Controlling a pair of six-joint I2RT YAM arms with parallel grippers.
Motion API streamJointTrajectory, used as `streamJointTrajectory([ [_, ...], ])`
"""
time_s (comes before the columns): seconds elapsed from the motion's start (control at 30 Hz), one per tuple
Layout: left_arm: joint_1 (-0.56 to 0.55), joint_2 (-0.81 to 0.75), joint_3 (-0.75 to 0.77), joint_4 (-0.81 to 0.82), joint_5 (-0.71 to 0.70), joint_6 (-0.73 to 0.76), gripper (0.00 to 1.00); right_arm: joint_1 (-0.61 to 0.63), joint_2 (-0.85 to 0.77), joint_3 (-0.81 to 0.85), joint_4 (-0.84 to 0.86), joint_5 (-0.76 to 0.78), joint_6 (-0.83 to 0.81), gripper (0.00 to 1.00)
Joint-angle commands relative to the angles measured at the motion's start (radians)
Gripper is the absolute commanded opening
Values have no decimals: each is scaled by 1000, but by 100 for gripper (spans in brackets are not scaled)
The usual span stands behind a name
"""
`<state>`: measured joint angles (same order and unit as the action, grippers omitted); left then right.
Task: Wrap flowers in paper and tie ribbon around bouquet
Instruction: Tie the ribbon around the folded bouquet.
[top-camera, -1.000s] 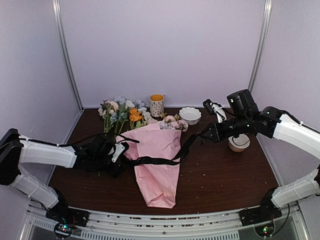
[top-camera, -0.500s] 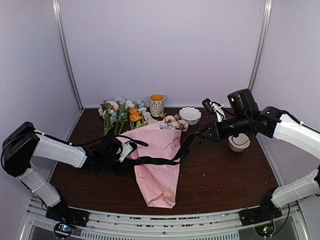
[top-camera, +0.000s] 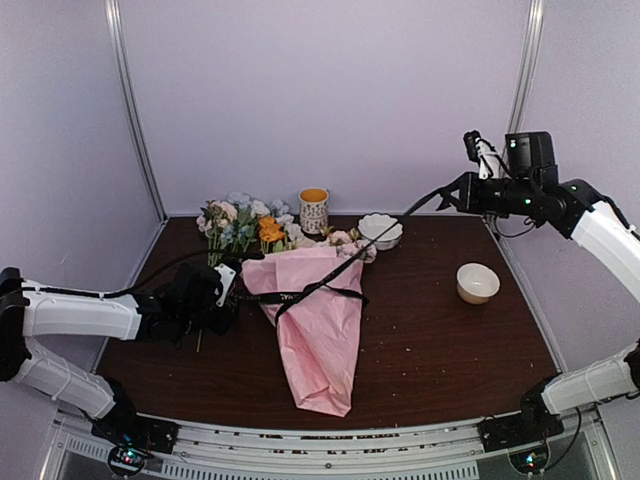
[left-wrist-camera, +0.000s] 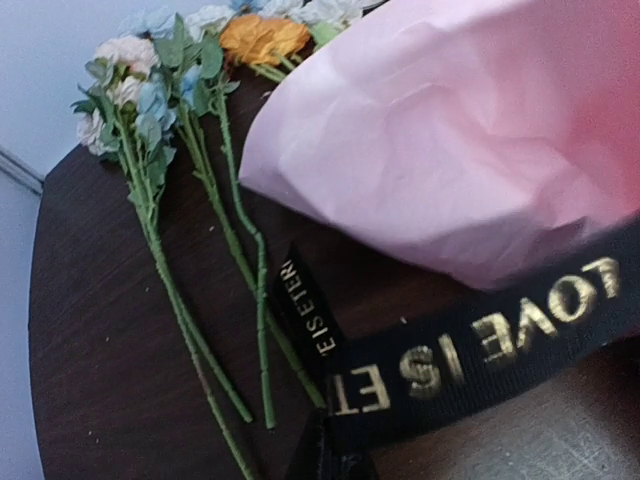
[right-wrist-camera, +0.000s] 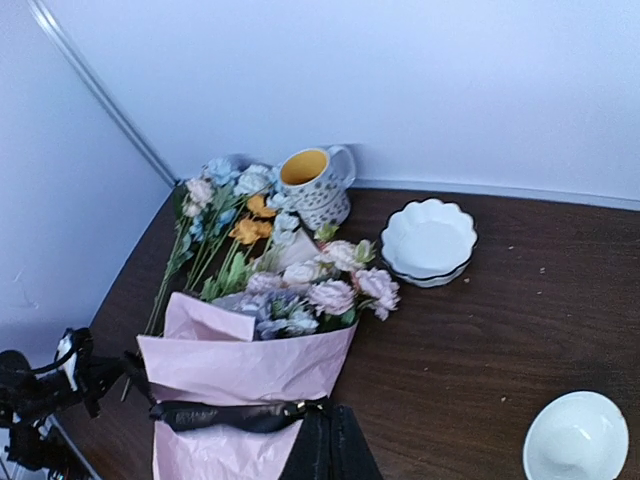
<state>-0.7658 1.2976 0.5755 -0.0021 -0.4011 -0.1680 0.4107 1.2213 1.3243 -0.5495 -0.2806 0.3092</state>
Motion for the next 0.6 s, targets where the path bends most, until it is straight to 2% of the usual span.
streamJointTrajectory([
  [0.0, 16, -51, -13, -81, -35, -76, 0, -17, 31, 26, 33, 151, -4, 0],
  [0.17, -58, -115, 45, -24, 10, -43, 0, 225, 176, 142, 46, 168, -65, 0],
  [0.37, -153, -106, 135, 49, 15, -50, 0, 462, 348, 338, 72, 176, -92, 0],
  [0.57, -211, -60, 212, 94, 19, -44, 0, 570, 519, 558, 26, 142, -107, 0],
])
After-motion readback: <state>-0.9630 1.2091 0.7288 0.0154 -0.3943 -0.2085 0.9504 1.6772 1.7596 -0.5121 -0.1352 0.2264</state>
